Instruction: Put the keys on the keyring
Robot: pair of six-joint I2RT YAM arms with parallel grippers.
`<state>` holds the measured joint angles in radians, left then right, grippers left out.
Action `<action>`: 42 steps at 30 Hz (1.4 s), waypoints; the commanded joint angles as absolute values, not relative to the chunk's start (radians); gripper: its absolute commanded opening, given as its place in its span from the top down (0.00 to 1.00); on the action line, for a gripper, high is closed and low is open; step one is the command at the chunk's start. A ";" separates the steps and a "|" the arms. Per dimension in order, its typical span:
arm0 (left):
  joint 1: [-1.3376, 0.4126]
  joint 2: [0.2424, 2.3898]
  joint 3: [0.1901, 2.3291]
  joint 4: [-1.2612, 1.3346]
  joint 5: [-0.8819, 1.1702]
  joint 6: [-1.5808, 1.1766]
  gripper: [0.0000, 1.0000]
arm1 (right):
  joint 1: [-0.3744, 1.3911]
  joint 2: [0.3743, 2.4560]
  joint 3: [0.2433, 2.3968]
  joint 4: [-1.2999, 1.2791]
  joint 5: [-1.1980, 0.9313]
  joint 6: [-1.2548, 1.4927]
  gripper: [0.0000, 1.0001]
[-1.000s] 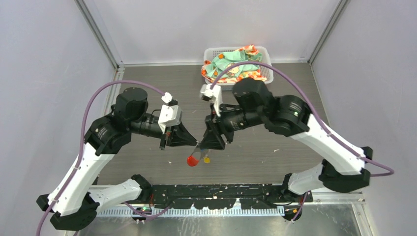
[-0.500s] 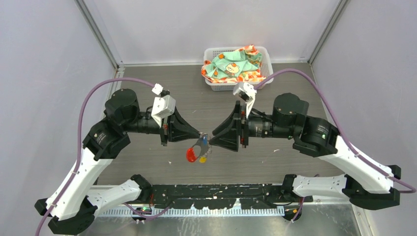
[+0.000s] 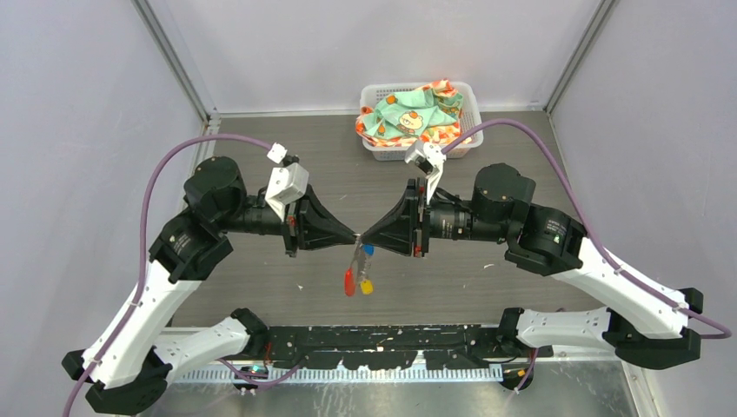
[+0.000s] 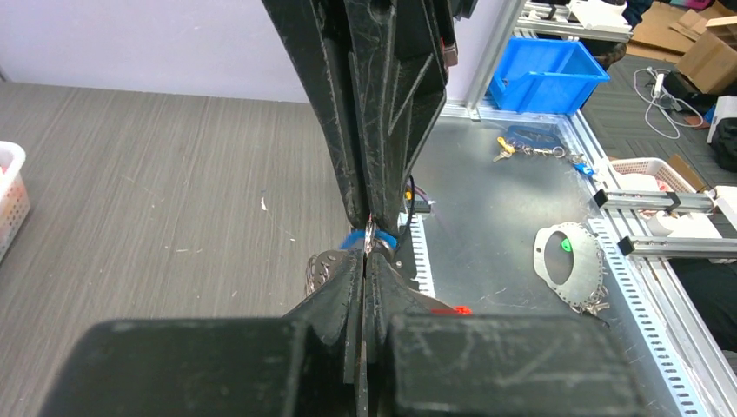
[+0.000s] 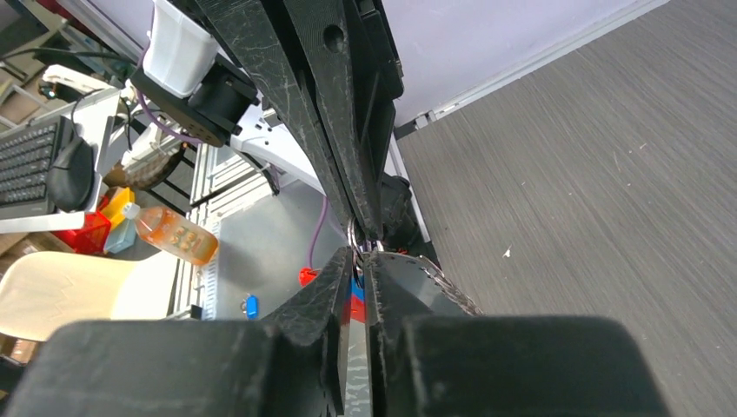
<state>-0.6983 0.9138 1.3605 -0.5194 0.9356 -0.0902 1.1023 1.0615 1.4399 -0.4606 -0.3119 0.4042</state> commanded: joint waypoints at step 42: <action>-0.701 0.868 1.333 -0.400 0.918 -0.145 1.00 | 1.101 1.053 1.533 -0.531 -0.286 0.342 0.50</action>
